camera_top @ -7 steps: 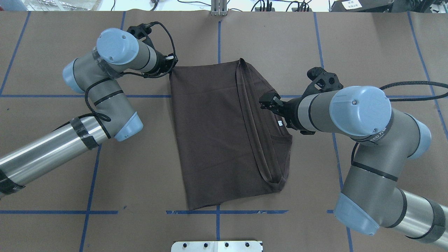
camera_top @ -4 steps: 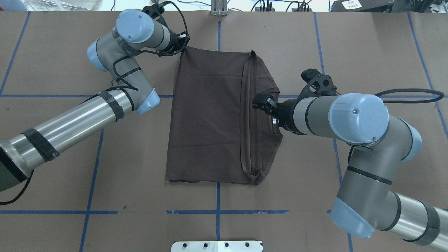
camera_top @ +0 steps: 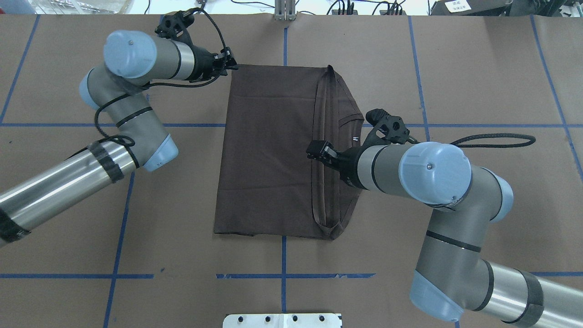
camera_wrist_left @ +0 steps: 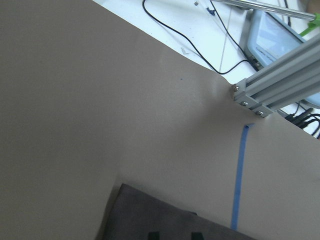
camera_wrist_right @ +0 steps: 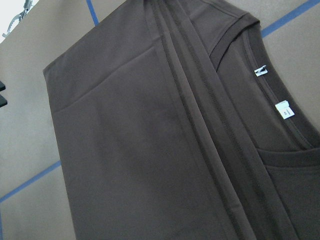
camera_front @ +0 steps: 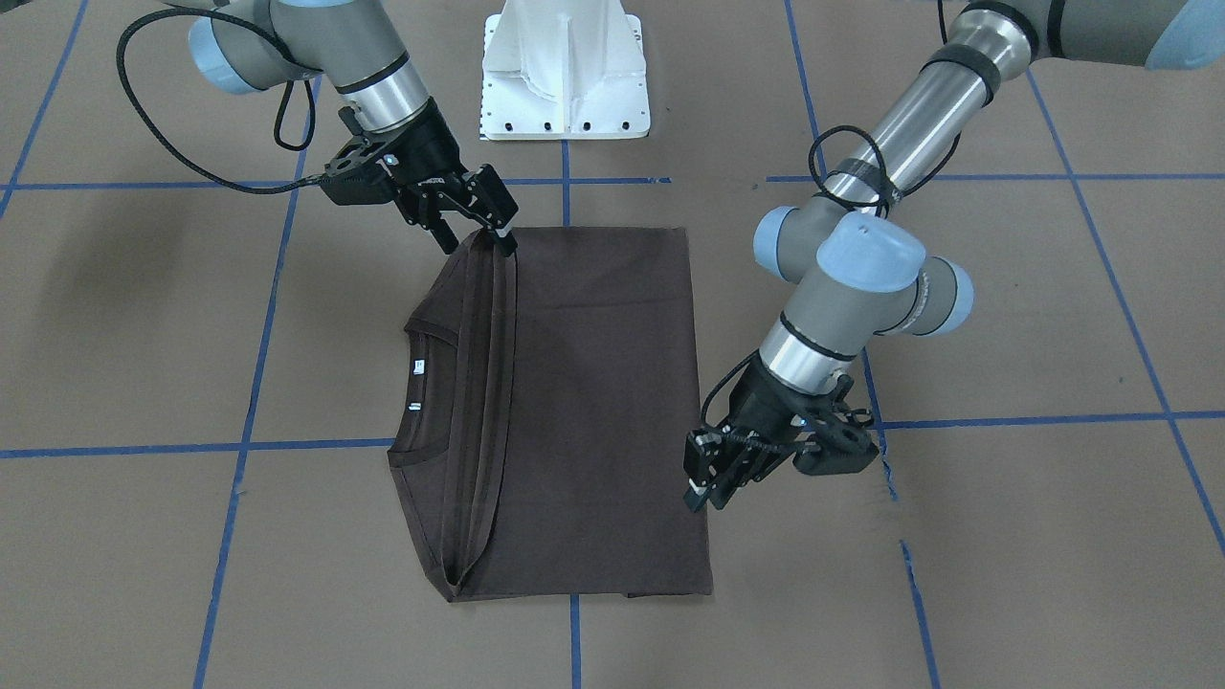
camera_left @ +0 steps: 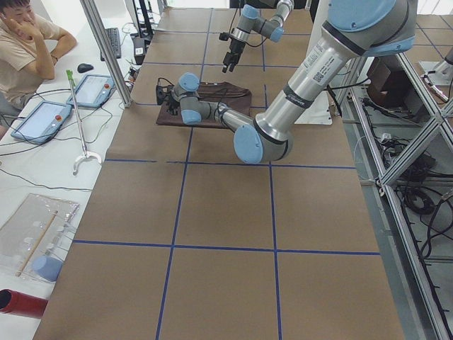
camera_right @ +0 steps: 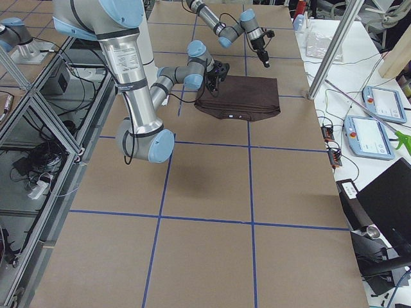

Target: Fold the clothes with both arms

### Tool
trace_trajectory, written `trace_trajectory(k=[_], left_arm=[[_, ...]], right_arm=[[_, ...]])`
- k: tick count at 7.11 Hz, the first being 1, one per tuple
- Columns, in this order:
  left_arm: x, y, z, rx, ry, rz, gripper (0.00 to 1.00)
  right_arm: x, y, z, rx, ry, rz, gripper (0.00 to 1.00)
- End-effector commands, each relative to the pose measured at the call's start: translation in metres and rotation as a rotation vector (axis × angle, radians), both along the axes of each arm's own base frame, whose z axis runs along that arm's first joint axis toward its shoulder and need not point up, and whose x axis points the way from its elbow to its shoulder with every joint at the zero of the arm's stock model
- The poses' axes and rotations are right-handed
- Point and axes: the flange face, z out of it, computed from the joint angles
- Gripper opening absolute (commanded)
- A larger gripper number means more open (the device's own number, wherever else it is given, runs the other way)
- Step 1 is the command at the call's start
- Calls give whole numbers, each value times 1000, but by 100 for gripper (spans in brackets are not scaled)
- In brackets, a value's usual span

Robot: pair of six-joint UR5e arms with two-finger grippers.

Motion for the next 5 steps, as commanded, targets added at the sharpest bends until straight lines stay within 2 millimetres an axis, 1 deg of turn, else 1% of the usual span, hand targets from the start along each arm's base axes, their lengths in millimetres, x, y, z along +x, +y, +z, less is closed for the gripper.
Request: trace_trajectory(k=[1, 2, 3, 4, 5], left_arm=[[-17, 22, 12, 41, 19, 25, 99], [-18, 22, 23, 18, 4, 22, 100], [-21, 21, 24, 13, 5, 17, 100], [-20, 22, 24, -48, 42, 5, 100], [-20, 22, 23, -59, 50, 2, 100]], right_arm=[[-60, 28, 9, 24, 121, -61, 100], [-79, 39, 5, 97, 276, -136, 100], [-89, 40, 10, 166, 403, -218, 100], [-103, 36, 24, 191, 502, -270, 100], [-106, 38, 32, 224, 564, -322, 100]])
